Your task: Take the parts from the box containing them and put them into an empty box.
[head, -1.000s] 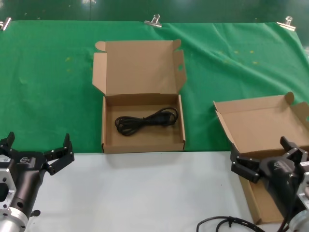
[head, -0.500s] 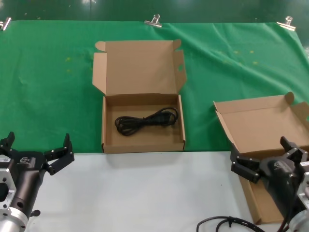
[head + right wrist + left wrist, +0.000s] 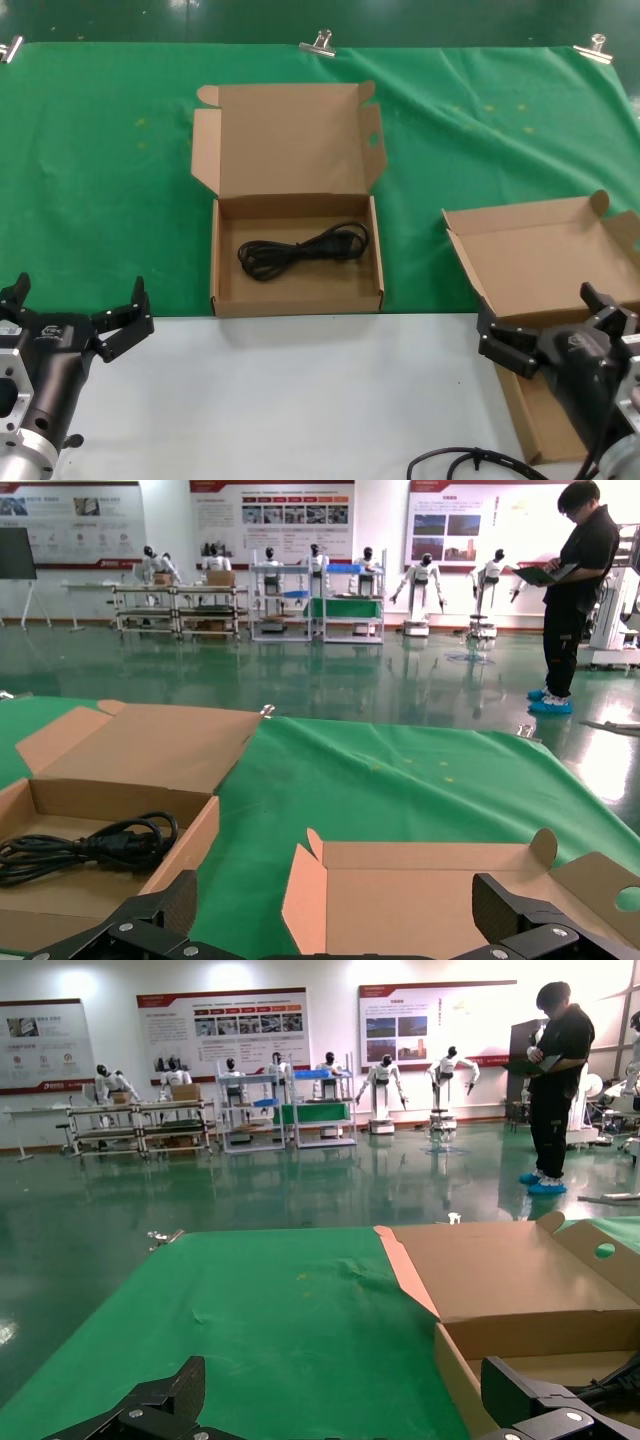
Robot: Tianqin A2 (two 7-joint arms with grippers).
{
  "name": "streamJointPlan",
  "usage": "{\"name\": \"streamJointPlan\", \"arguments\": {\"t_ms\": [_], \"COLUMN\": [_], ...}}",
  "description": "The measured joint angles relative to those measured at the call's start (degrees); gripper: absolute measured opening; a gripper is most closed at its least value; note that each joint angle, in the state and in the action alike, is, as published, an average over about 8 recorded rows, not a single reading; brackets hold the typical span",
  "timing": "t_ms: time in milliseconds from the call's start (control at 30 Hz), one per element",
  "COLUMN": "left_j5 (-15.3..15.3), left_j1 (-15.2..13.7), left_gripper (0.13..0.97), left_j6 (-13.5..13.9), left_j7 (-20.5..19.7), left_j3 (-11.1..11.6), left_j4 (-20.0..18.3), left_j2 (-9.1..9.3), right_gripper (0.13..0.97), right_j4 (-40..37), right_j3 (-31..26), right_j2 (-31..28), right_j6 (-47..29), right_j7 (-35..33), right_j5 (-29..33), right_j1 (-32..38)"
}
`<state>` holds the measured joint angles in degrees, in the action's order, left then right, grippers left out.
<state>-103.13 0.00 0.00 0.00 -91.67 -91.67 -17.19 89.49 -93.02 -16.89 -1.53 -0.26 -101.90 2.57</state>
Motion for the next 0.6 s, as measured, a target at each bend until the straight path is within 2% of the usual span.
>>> {"name": "streamJointPlan", "arguments": {"t_ms": [600], "left_j5": [0.00], "left_j1": [0.00], "left_gripper": [0.966], "left_j6": [0.00], "left_j7": [0.00], "left_j3": [0.00], "left_j4": [0.00], "left_j2": [0.00], "right_gripper": [0.966], "right_j4": [0.00], "right_j3": [0.00], "right_j2": [0.00], "right_j6": [0.00], "right_j7": [0.00], "right_j5": [0.00], "right_j1": [0.00]}}
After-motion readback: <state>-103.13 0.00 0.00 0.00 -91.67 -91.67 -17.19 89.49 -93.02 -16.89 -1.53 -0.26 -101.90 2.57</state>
